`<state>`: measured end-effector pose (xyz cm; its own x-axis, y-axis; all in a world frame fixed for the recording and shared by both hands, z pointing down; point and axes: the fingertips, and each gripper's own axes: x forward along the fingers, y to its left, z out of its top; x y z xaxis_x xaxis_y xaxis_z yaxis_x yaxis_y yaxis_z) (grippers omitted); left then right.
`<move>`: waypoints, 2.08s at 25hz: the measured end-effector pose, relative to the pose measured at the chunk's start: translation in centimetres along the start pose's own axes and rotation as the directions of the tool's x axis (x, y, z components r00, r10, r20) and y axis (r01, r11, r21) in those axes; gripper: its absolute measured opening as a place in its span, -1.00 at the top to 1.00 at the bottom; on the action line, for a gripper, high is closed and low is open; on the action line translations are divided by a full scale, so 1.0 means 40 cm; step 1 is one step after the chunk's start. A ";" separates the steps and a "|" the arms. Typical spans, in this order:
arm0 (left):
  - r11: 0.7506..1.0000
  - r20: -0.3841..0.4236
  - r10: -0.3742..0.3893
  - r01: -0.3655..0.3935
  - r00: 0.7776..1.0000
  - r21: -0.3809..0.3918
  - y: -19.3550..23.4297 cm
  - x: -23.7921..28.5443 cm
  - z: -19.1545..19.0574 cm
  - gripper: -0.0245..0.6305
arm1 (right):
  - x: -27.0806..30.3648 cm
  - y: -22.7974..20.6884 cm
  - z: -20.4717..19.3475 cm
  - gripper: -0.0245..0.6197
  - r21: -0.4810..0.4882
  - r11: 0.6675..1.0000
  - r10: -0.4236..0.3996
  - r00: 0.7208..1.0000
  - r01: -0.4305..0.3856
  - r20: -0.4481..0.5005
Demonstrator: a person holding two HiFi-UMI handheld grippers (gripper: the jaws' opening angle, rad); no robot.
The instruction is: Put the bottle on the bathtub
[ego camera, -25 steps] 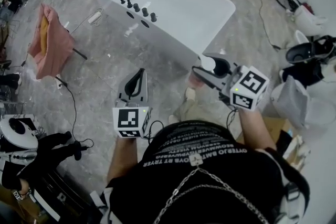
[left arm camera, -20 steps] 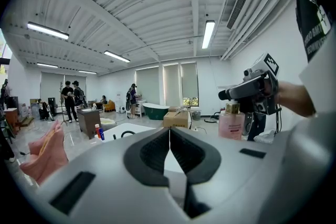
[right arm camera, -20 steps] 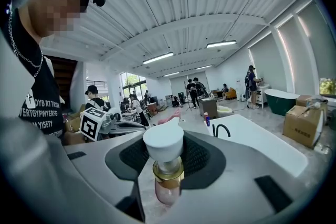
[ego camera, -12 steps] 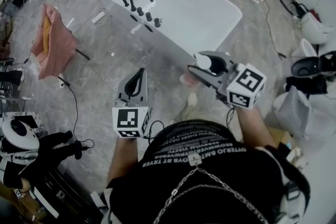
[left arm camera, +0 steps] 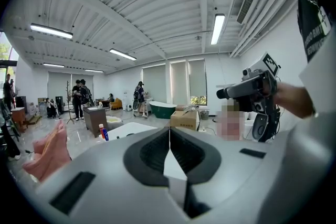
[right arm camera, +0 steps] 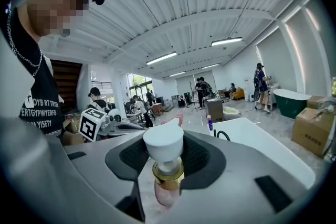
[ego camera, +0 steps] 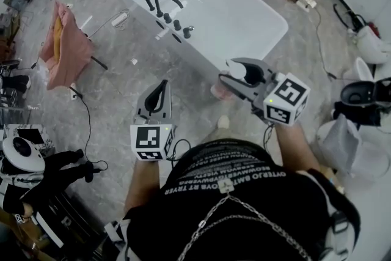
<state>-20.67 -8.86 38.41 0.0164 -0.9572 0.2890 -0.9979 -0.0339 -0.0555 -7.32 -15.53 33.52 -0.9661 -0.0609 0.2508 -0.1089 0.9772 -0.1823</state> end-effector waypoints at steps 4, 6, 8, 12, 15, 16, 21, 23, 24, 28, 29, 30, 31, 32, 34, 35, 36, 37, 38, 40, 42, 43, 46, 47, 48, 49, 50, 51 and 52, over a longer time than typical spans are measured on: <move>1.000 -0.001 0.011 -0.011 1.000 0.001 -0.007 0.054 0.024 0.91 | 0.000 -0.045 0.016 0.45 0.000 0.999 0.032 0.999 -0.032 0.010; 1.000 0.007 0.018 -0.018 1.000 0.009 -0.016 0.078 0.045 0.91 | -0.009 -0.068 0.025 0.45 -0.001 0.999 0.045 0.999 -0.045 0.017; 1.000 0.017 0.021 -0.021 1.000 0.018 -0.035 0.101 0.065 0.91 | -0.024 -0.091 0.032 0.45 -0.005 0.999 0.052 0.998 -0.052 0.024; 0.999 0.021 0.032 -0.032 0.999 0.025 -0.073 0.149 0.079 0.91 | -0.035 -0.159 0.021 0.45 -0.010 0.999 0.046 0.999 -0.046 0.023; 0.998 0.003 0.056 -0.056 0.998 0.009 -0.082 0.171 0.062 0.91 | -0.041 -0.206 0.012 0.45 0.002 0.998 0.056 0.998 -0.056 0.010; 0.998 -0.003 0.064 -0.064 0.998 -0.003 -0.087 0.181 0.057 0.91 | -0.048 -0.218 0.014 0.45 0.005 0.998 0.066 0.998 -0.066 0.008; 0.998 0.030 0.070 -0.070 0.997 -0.006 -0.132 0.237 0.110 0.91 | -0.065 -0.271 0.036 0.45 -0.004 0.996 0.094 0.995 -0.094 0.013; 0.997 0.038 0.074 -0.074 0.997 0.019 -0.133 0.242 0.131 0.91 | -0.056 -0.278 0.043 0.45 -0.016 0.995 0.103 0.995 -0.103 0.012; 0.996 0.031 0.082 -0.083 0.996 0.025 -0.126 0.244 0.131 0.91 | -0.051 -0.281 0.044 0.45 -0.021 0.994 0.110 0.994 -0.110 0.011; 0.991 -0.004 0.135 -0.135 0.991 0.001 -0.088 0.249 0.112 0.91 | -0.034 -0.301 0.032 0.45 0.008 0.990 0.144 0.990 -0.144 0.012; 0.990 -0.006 0.140 -0.140 0.990 -0.007 -0.082 0.248 0.111 0.91 | -0.027 -0.306 0.026 0.44 0.022 0.989 0.147 0.989 -0.147 0.008; 0.990 -0.008 0.142 -0.142 0.990 -0.013 -0.075 0.247 0.110 0.91 | -0.016 -0.311 0.022 0.45 0.032 0.988 0.149 0.989 -0.149 0.004; 0.990 -0.011 0.141 -0.141 0.990 -0.014 -0.066 0.247 0.108 0.91 | -0.002 -0.313 0.019 0.45 0.037 0.988 0.150 0.989 -0.150 -0.001; 0.990 -0.016 0.142 -0.142 0.990 -0.012 -0.052 0.248 0.105 0.91 | 0.014 -0.314 0.018 0.45 0.038 0.988 0.152 0.988 -0.152 -0.004; 0.989 -0.025 0.149 -0.149 0.989 -0.007 -0.013 0.254 0.097 0.91 | 0.051 -0.316 0.019 0.45 0.040 0.987 0.155 0.988 -0.155 -0.005; 0.989 -0.025 0.150 -0.150 0.988 -0.007 0.004 0.261 0.094 0.91 | 0.066 -0.318 0.020 0.44 0.041 0.987 0.154 0.988 -0.154 -0.005; 0.989 -0.022 0.147 -0.147 0.989 -0.009 0.017 0.269 0.094 0.91 | 0.079 -0.322 0.019 0.45 0.043 0.988 0.151 0.989 -0.151 -0.005; 0.990 -0.017 0.140 -0.140 0.990 -0.009 0.027 0.279 0.098 0.91 | 0.089 -0.326 0.019 0.45 0.044 0.988 0.147 0.989 -0.146 -0.006; 0.991 -0.010 0.132 -0.132 0.991 -0.007 0.034 0.288 0.105 0.91 | 0.098 -0.331 0.019 0.44 0.043 0.989 0.142 0.990 -0.141 -0.008; 0.993 0.004 0.118 -0.118 0.993 0.000 0.053 0.303 0.120 0.91 | 0.119 -0.340 0.019 0.45 0.036 0.991 0.131 0.991 -0.130 -0.016; 0.994 0.004 0.112 -0.112 0.994 0.000 0.081 0.310 0.122 0.91 | 0.146 -0.349 0.016 0.45 0.030 0.993 0.116 0.993 -0.115 -0.030; 0.994 0.000 0.111 -0.111 0.994 -0.002 0.096 0.311 0.119 0.91 | 0.161 -0.353 0.016 0.44 0.027 0.994 0.107 0.994 -0.107 -0.036; 0.994 -0.017 0.107 -0.107 0.994 -0.005 0.139 0.313 0.105 0.91 | 0.201 -0.371 0.012 0.44 0.028 0.996 0.080 0.996 -0.079 -0.045; 0.994 -0.022 0.105 -0.105 0.994 -0.004 0.152 0.315 0.100 0.91 | 0.212 -0.382 0.008 0.44 0.037 0.997 0.067 0.997 -0.065 -0.043; 0.995 -0.027 0.103 -0.103 0.994 -0.004 0.165 0.319 0.094 0.91 | 0.222 -0.396 0.003 0.44 0.051 0.997 0.052 0.998 -0.050 -0.037; 0.995 -0.030 0.102 -0.102 0.994 -0.004 0.179 0.323 0.088 0.91 | 0.234 -0.412 -0.003 0.44 0.068 0.997 0.037 0.999 -0.035 -0.028; 0.995 -0.034 0.102 -0.102 0.994 -0.004 0.193 0.328 0.082 0.91 | 0.246 -0.429 -0.011 0.45 0.086 0.996 0.021 1.000 -0.019 -0.022; 0.995 -0.038 0.101 -0.101 0.994 -0.004 0.205 0.331 0.075 0.91 | 0.260 -0.446 -0.020 0.45 0.103 0.995 0.006 1.000 -0.004 -0.021; 0.995 -0.043 0.100 -0.100 0.994 -0.005 0.215 0.333 0.068 0.91 | 0.272 -0.461 -0.032 0.44 0.118 0.993 -0.009 1.000 0.012 -0.026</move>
<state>-28.86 -22.70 39.18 -0.0859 -0.9426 0.3226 -0.9948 0.0634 -0.0797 -15.54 -33.95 40.82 -0.9586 -0.0644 0.2773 -0.1474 0.9456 -0.2901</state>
